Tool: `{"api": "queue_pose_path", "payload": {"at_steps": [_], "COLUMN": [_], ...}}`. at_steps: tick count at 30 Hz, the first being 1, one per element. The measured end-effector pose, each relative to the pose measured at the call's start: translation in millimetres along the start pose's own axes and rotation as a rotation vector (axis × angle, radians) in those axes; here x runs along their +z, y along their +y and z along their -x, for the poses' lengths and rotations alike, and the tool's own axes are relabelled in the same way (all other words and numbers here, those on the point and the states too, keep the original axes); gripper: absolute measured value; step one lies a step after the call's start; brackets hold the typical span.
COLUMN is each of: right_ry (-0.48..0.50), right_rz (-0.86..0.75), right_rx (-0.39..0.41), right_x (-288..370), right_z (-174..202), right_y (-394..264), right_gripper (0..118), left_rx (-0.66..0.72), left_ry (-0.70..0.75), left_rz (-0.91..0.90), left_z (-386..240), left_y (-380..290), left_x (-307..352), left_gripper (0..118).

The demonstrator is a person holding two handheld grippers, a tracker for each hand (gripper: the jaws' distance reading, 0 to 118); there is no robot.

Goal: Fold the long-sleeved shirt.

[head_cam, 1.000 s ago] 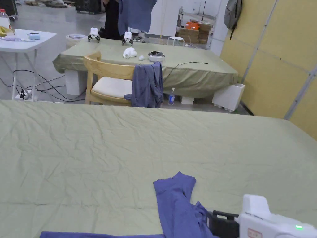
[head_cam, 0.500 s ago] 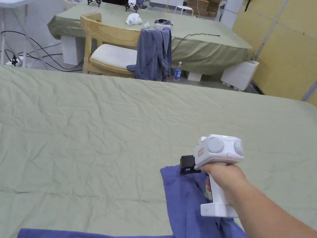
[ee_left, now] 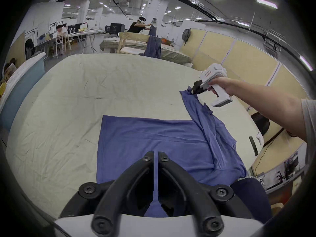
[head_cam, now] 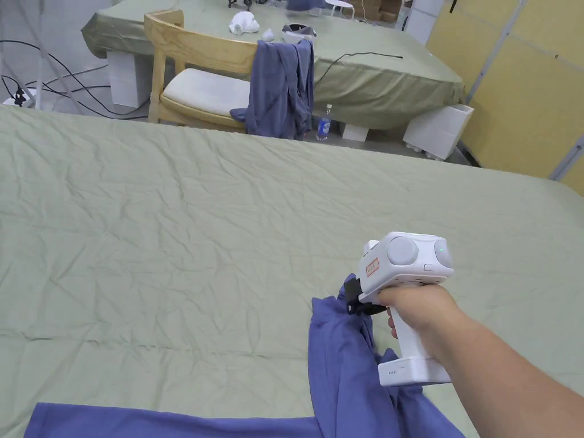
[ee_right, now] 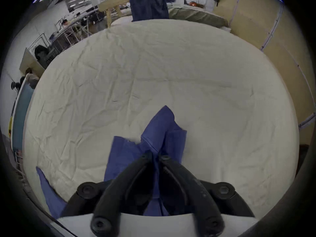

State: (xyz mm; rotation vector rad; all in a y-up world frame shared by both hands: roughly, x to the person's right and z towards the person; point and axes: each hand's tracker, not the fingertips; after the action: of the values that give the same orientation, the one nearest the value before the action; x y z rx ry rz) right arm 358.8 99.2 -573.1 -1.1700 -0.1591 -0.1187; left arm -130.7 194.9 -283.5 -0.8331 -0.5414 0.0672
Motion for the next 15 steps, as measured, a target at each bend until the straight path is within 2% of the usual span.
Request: {"api": "queue_pose_path", "payload": {"at_steps": [2,5,10,15], "right_ry": [-0.009,0.031,0.02,0.014], "right_rz": [-0.022,-0.079,-0.12,-0.132], "right_rx": [0.022,0.017,0.113,0.143], "right_x": [21.9,63.5,131.2,181.1], "right_z": [3.9,3.7,7.9,5.2], "right_y": [-5.7,-17.4,-55.2,-104.4], "right_gripper": [10,10,10,10], "left_rx": [0.012,0.021,0.013,0.007], "left_ry": [0.006,0.014,0.021,0.021], "left_rz": [-0.008,-0.028,-0.051,-0.063], "left_z": [-0.7,-2.6,-11.5,-21.7], "left_y": [0.6,0.9,-1.2,-11.9], "left_x": [9.6,25.5,48.8,69.1], "left_gripper": [4,4,4,4]}}
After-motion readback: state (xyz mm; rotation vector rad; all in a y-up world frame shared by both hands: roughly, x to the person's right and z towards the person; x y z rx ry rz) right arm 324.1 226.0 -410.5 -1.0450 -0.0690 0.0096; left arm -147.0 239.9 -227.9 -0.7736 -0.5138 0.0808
